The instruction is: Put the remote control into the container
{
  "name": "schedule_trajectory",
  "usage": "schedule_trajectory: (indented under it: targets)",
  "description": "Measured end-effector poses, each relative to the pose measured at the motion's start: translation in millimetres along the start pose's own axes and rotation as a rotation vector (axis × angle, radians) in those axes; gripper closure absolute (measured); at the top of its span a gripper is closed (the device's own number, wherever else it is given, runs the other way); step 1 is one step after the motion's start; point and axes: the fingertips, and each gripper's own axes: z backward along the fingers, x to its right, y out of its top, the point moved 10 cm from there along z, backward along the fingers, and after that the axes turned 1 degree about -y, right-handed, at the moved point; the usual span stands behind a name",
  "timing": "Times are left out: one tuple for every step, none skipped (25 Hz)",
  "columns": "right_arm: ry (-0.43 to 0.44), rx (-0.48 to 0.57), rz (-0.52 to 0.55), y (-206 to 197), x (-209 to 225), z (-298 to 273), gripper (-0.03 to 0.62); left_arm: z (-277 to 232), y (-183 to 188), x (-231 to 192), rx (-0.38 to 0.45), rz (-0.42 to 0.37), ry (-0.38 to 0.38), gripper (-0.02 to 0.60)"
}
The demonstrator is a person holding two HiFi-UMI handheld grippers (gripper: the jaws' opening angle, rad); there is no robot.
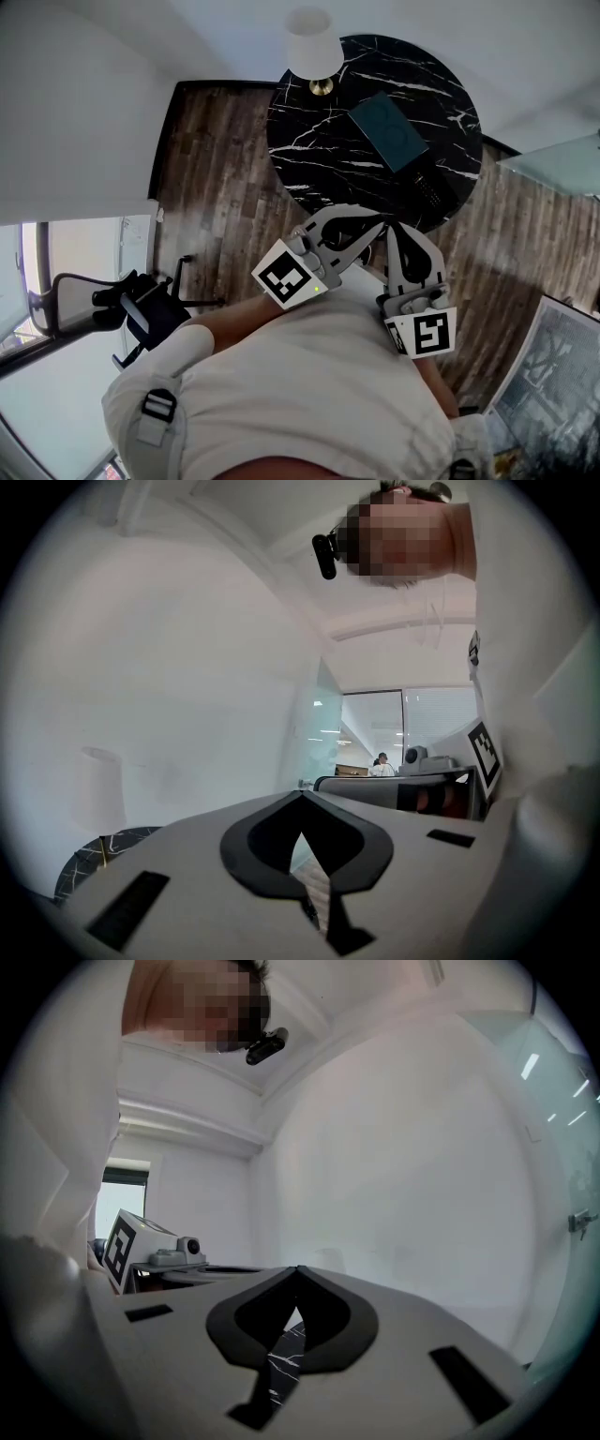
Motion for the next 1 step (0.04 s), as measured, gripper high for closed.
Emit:
schedule_trajectory:
  targets:
    - [0.0, -0.004, 0.0, -0.1, -1.8, -1.3, 0.586, 1.9, 0.1, -1.0, -0.001, 0.002, -0.001, 0.58]
